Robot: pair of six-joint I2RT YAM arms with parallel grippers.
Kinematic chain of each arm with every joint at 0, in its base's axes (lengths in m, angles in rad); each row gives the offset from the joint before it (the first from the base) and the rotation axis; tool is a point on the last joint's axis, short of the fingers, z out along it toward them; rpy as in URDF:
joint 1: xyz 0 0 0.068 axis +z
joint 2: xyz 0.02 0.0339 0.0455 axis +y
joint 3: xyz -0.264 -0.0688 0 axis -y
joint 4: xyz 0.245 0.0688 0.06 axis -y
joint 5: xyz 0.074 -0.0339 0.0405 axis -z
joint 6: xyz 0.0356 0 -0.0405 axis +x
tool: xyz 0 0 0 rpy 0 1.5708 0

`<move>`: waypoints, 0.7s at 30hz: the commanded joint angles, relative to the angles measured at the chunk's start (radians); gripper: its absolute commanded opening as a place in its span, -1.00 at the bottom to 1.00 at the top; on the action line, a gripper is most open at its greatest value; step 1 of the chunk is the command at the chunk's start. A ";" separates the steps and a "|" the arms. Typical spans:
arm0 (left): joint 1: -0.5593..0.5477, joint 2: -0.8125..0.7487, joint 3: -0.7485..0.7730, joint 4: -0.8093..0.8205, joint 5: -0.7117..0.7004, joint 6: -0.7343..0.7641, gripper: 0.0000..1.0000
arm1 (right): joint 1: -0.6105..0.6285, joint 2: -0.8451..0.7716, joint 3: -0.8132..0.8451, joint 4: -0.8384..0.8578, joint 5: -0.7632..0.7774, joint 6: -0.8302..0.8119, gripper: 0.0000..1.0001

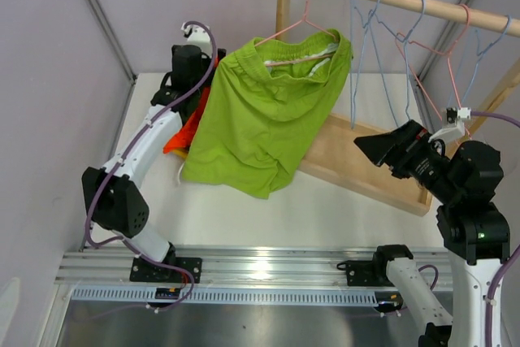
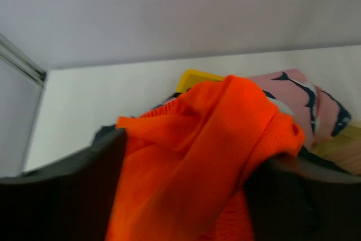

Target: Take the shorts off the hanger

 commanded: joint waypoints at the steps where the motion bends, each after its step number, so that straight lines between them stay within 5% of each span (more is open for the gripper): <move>1: 0.003 -0.101 -0.015 0.065 0.079 -0.100 0.98 | -0.003 0.067 0.101 0.225 -0.202 0.044 0.99; 10: 0.003 -0.311 -0.025 -0.015 0.203 -0.138 0.98 | 0.083 0.386 0.420 0.361 -0.182 0.053 0.99; 21: -0.054 -0.497 -0.326 0.052 0.560 -0.267 0.98 | 0.323 0.756 0.697 0.407 0.031 0.001 0.99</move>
